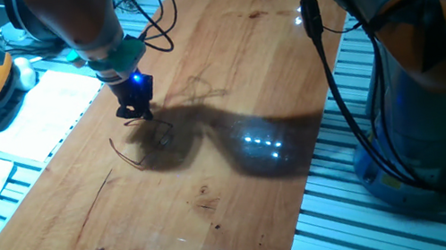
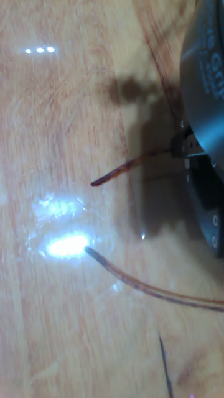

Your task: Unfold the leg of the glasses (with one hand)

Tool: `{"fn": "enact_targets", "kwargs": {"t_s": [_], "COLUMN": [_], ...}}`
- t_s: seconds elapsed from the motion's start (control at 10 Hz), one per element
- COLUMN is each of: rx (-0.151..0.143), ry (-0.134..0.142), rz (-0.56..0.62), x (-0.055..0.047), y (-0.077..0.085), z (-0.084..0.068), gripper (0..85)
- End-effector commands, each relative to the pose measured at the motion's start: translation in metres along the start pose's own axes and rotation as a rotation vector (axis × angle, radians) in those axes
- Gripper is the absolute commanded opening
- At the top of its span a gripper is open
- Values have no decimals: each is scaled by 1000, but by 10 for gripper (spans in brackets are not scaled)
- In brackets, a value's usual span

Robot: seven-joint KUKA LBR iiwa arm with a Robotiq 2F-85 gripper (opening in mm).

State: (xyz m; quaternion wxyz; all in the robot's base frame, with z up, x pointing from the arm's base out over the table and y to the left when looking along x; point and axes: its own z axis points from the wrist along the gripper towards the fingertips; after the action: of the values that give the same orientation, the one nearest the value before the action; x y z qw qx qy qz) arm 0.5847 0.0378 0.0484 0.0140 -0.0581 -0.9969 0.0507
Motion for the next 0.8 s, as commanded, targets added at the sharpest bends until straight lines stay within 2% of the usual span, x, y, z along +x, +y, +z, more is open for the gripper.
{"fn": "enact_targets", "kwargs": {"t_s": [0.0,0.1,0.4,0.6,0.7], "rx": [-4,-7,1,45,56], "ry": [4,8,4,-1,6], "rz": [3,4,-2,-12,-19], "x": [0,0,-7,-11,-12], "y": [1,4,2,-9,-16], "z": [-1,0,17,15,11], "gripper": [0,0,0,0,0]}}
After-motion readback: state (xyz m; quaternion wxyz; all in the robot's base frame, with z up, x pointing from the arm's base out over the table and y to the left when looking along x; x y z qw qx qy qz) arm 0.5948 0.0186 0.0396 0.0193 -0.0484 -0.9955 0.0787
